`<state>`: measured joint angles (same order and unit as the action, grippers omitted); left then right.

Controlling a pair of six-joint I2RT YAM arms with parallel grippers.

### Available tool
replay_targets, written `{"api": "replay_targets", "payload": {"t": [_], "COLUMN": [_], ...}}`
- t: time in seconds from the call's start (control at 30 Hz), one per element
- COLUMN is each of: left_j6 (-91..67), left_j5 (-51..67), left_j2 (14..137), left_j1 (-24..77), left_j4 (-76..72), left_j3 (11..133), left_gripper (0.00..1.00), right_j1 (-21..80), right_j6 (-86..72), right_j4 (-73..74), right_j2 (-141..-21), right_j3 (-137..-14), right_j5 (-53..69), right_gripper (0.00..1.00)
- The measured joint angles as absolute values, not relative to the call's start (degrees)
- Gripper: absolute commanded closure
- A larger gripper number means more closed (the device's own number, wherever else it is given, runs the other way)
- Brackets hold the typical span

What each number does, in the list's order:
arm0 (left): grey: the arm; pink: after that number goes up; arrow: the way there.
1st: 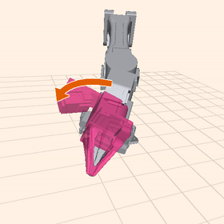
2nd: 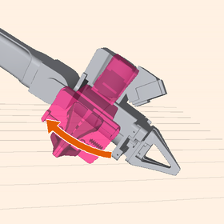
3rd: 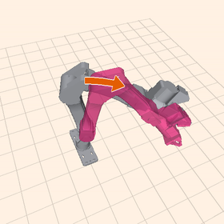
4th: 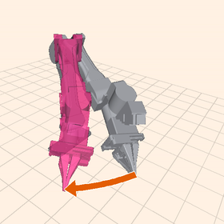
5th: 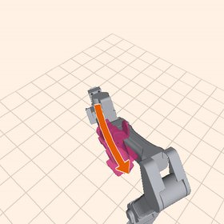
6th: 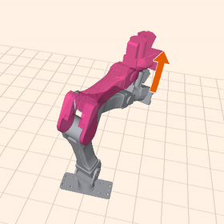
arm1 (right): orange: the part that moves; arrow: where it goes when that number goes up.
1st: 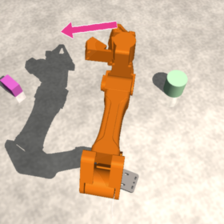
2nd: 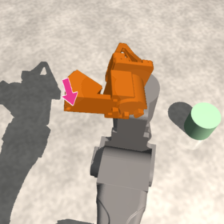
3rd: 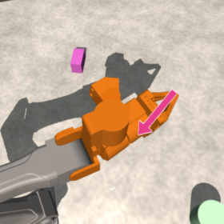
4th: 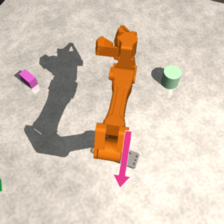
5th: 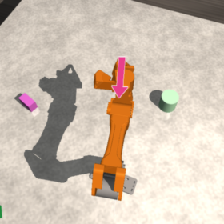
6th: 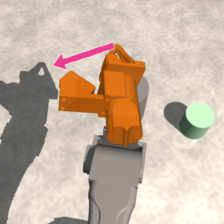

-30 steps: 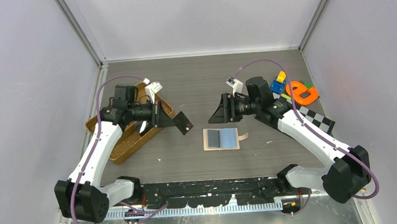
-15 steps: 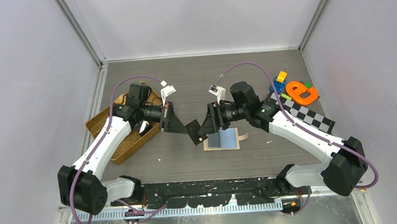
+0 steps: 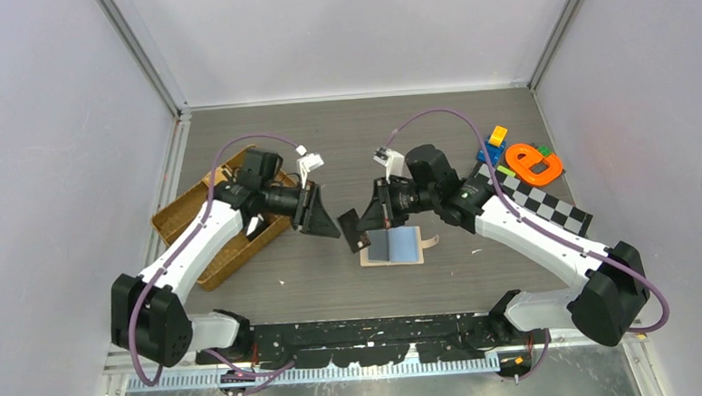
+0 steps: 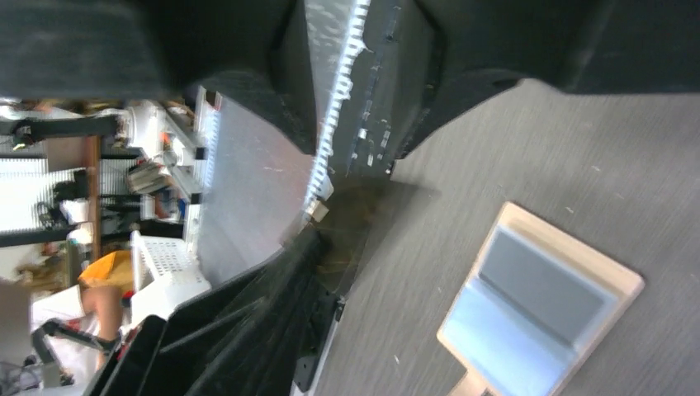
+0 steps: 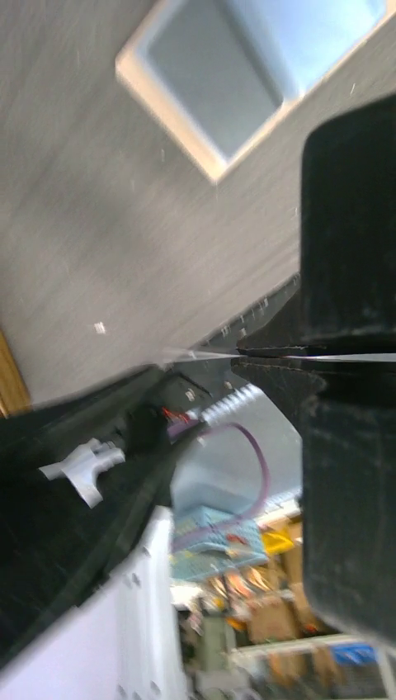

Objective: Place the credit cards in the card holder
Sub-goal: Insert the credit card into the card slot.

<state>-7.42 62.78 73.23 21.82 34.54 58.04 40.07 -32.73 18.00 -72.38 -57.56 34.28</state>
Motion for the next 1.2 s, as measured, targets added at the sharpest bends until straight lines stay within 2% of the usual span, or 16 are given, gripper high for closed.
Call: {"api": "replay_targets", "payload": {"t": [0.03,0.07,0.17,0.33,0.43,0.7,1.2], "left_j6": [-7.57,-7.90,-10.37,-14.94,-17.69,-21.87,-22.28], "left_j5": [61.56,60.84,56.16,49.52,46.11,41.34,35.97], "left_j2": [73.95,74.48,75.31,79.53,86.46,100.53,107.28], "left_j1": [22.41,22.94,24.53,26.50,28.73,34.57,35.27], "left_j4": [33.98,33.78,32.29,28.62,27.55,27.24,29.02], "left_j3": [58.04,58.04,58.00,58.13,59.61,62.41,66.41], "left_gripper": [0.32,0.27,0.23,0.31,0.34,0.38,0.50], "right_j1": [39.90,39.22,33.54,23.05,20.64,20.01,20.01], "right_j6": [-32.69,-32.77,-33.12,-33.32,-33.19,-32.88,-32.62], "right_j4": [19.29,20.23,22.76,24.45,25.74,23.03,16.23], "right_j2": [-72.38,-72.38,-72.27,-71.24,-71.26,-74.37,-82.08], "right_j3": [-57.95,-58.08,-57.30,-51.46,-47.99,-42.89,-40.32], "right_j5": [32.38,30.17,26.26,23.99,23.99,28.36,34.24], "right_gripper": [1.00,1.00,1.00,1.00,1.00,0.99,0.99]}}
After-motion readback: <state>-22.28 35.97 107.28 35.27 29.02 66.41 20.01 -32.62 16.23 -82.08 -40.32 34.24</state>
